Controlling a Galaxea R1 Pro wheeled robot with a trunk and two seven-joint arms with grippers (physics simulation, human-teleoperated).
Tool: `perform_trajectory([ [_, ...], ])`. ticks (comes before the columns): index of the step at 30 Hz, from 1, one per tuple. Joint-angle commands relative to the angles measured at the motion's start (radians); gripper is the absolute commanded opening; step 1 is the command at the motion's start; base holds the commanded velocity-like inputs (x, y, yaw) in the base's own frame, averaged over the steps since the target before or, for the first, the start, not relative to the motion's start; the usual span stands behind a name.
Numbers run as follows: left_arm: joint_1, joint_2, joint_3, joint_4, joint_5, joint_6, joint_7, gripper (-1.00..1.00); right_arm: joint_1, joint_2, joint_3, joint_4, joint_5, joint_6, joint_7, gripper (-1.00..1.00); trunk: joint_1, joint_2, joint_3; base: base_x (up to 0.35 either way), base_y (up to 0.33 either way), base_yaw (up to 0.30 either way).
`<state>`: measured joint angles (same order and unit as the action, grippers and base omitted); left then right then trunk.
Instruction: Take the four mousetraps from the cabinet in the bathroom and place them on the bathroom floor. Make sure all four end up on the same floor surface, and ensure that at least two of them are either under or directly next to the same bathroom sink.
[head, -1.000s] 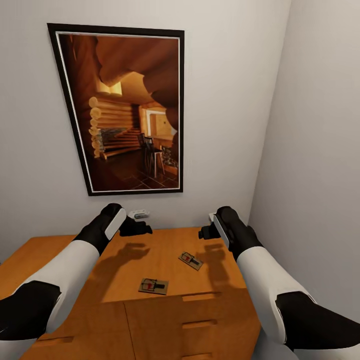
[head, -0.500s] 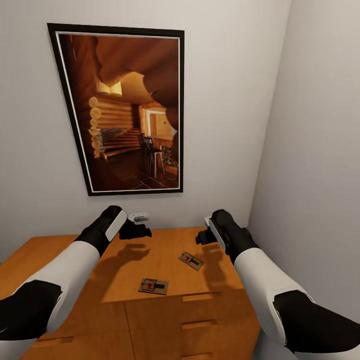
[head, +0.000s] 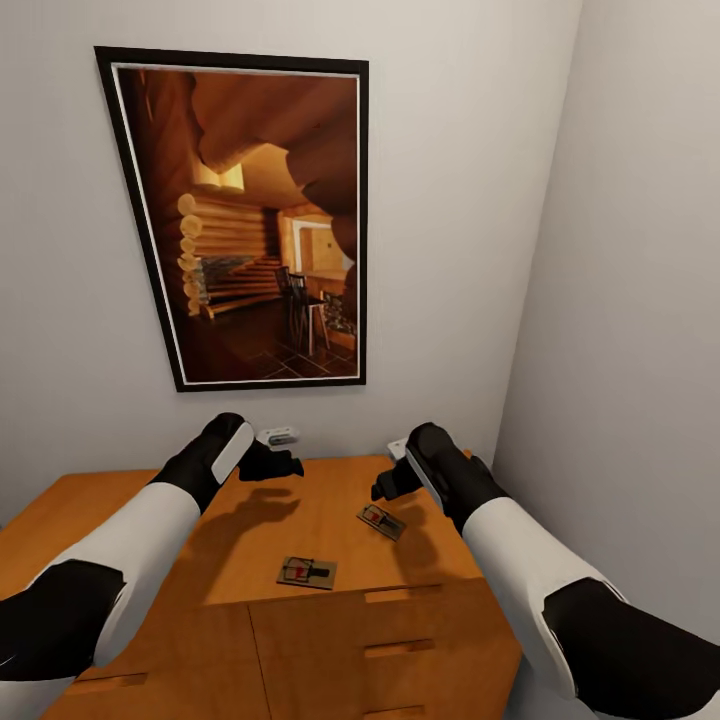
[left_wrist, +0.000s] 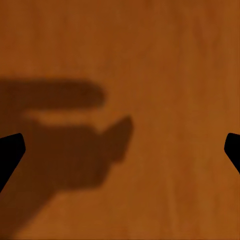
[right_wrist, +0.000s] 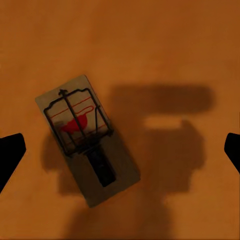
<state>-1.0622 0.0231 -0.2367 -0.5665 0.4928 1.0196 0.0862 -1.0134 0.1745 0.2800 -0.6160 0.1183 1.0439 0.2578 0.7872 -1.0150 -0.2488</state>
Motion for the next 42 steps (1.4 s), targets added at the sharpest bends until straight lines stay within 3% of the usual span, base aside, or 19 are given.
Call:
perform_trajectory([
  [1, -0.001, 0.001, -0.007, -0.001, 0.011, 0.002, 0.009, 1.0, -0.001, 0.0, 0.002, -0.001, 0.011, 0.003, 0.012, 1.0, 0.0, -0.001, -0.001, 0.0, 0.0, 0.0],
  [15, -0.001, -0.008, -0.006, 0.004, 0.012, 0.002, 0.009, 1.0, -0.001, 0.0, 0.005, -0.001, 0.01, 0.003, 0.025, 1.0, 0.0, -0.001, -0.001, 0.0, 0.0, 0.0],
  [32, 0.001, -0.044, -0.008, 0.011, 0.019, 0.007, 0.005, 1.0, 0.004, 0.0, 0.004, -0.022, 0.022, 0.003, 0.018, 1.0, 0.0, -0.001, -0.001, 0.0, 0.0, 0.0],
  [42, 0.001, -0.047, -0.009, 0.011, 0.018, 0.007, 0.004, 1.0, 0.004, -0.003, -0.001, -0.024, 0.007, 0.003, 0.058, 1.0, 0.0, -0.001, -0.001, 0.0, 0.0, 0.0],
])
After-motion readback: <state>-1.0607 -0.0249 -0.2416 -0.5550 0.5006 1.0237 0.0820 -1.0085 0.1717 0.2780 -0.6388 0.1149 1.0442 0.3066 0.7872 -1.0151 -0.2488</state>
